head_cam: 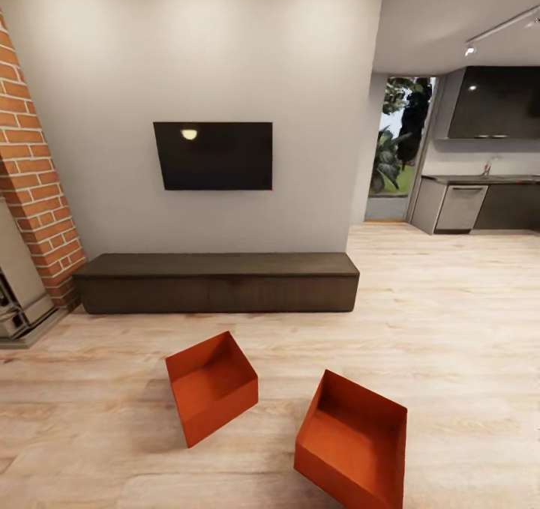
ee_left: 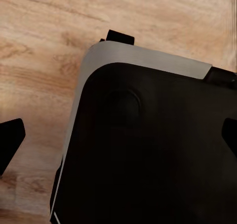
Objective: Move the two storage containers from the living room to the garage. In the garage, place one container on the floor and stack the other container on top of it (either order is fine).
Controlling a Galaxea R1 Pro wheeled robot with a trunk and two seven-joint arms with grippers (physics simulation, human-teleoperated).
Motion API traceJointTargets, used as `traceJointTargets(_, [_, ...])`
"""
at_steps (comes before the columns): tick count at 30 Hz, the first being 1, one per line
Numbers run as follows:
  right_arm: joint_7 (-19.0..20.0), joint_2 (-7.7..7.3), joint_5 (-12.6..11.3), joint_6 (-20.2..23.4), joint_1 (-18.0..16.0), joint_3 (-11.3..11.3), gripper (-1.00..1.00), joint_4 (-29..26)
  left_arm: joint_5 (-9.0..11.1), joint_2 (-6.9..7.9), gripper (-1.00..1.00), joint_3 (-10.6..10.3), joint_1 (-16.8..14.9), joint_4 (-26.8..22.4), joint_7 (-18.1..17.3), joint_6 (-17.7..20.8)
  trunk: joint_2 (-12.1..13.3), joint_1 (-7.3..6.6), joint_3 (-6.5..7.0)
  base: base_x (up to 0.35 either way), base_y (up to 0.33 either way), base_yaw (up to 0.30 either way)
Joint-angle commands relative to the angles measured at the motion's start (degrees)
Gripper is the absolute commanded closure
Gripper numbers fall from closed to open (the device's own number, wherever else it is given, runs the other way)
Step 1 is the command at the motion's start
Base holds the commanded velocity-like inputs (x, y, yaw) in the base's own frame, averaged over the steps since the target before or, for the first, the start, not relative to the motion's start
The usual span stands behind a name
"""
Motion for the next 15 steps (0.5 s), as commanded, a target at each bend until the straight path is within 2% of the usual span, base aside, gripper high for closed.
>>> traceJointTargets(1, [0.22, 0.01, -0.60, -0.28, -0.07, 0.44, -1.00, 0.14, 0.27, -0.02, -1.00, 0.30, 0.01, -0.15, 0.02, 0.40, -0.03, 0.03, -0.06, 0.267, 0.012, -0.242])
traceJointTargets(6, [0.22, 0.01, -0.60, -0.28, -0.07, 0.44, -1.00, 0.14, 0.27, -0.02, -1.00, 0.29, 0.04, -0.19, 0.02, 0.40, -0.03, 0.03, -0.06, 0.161, 0.003, -0.242])
traceJointTargets(15, [0.22, 0.01, -0.60, -0.28, -0.07, 0.44, -1.00, 0.14, 0.21, -0.05, -1.00, 0.32, 0.03, -0.27, 0.02, 0.40, -0.03, 0.03, -0.06, 0.018, 0.000, -0.242])
